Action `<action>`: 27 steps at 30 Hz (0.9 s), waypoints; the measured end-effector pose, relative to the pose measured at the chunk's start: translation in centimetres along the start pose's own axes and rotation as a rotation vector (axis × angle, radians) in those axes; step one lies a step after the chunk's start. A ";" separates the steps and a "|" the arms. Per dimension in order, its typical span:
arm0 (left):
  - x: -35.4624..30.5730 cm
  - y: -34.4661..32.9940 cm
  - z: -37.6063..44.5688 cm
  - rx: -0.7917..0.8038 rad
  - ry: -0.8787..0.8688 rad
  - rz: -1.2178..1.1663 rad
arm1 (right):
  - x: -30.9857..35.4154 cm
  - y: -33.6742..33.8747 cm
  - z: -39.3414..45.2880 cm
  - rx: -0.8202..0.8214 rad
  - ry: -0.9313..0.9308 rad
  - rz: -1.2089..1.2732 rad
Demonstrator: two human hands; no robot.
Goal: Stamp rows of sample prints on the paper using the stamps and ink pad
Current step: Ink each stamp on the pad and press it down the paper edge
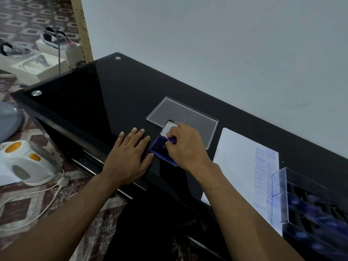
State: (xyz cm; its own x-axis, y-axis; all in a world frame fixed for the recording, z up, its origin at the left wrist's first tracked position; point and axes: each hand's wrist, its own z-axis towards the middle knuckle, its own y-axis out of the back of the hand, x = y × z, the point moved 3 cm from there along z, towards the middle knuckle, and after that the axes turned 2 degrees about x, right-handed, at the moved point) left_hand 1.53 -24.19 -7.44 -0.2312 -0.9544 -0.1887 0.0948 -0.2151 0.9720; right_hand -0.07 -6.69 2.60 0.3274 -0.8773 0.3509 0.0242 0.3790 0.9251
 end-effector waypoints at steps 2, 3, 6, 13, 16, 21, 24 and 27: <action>0.0 0.0 0.0 -0.007 -0.001 -0.001 | 0.0 -0.2 0.1 0.007 -0.005 -0.010; 0.1 0.0 0.0 -0.011 -0.002 0.000 | 0.0 -0.2 0.2 0.015 -0.005 -0.027; 0.0 -0.1 -0.1 -0.012 -0.002 0.004 | -0.1 -0.3 0.2 0.028 -0.002 -0.056; 0.0 0.0 0.0 -0.003 0.002 -0.003 | 0.0 0.0 0.1 0.025 -0.006 -0.031; 0.0 0.0 0.0 -0.010 0.001 -0.005 | 0.0 0.0 0.3 0.060 -0.012 -0.051; 0.0 -0.1 0.0 -0.006 0.000 0.000 | 0.0 0.0 0.3 0.079 -0.023 -0.040; 0.0 -0.1 0.0 -0.010 -0.001 0.004 | 0.0 0.1 0.0 0.048 -0.022 -0.013; 0.1 -0.2 0.0 -0.012 -0.001 0.005 | 0.0 0.0 -0.1 0.042 -0.025 -0.002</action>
State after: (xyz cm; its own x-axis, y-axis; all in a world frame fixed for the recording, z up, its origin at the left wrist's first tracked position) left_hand 1.51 -24.24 -7.66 -0.2318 -0.9553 -0.1834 0.1074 -0.2125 0.9712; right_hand 0.00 -6.65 2.60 0.3037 -0.8853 0.3522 -0.0154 0.3651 0.9309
